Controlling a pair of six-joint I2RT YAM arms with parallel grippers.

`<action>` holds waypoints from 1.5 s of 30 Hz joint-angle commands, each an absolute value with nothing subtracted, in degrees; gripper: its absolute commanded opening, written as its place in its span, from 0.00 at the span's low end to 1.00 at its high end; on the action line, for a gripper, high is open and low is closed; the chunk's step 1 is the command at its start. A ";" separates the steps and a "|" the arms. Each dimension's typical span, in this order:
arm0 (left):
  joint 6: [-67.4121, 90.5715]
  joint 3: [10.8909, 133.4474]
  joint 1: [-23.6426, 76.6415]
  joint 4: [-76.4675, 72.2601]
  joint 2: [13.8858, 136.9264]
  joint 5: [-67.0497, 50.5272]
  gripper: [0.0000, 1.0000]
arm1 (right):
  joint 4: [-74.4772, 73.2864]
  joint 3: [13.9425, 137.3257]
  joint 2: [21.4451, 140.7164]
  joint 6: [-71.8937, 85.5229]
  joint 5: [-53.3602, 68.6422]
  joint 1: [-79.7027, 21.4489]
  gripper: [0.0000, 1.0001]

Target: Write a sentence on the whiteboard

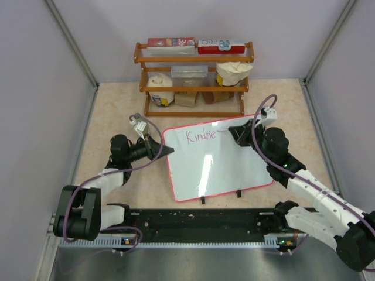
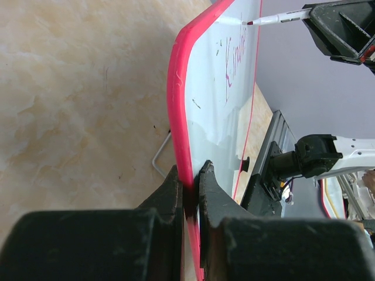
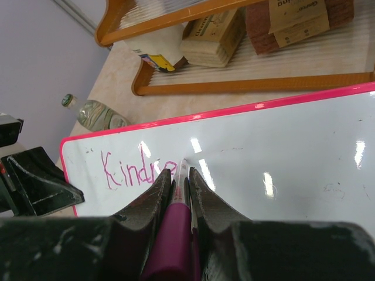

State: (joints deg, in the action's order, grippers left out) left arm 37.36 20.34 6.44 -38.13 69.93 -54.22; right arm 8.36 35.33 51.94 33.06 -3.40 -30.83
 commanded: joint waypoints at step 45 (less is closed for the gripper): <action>25.14 19.34 7.12 -36.21 71.19 -46.84 0.00 | 8.52 30.76 49.48 32.69 -0.18 -29.79 0.00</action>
State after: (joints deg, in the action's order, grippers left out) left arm 37.36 20.34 6.44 -37.89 69.93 -54.11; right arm 8.10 31.46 48.53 33.26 -0.84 -30.55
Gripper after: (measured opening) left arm 0.078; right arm 0.144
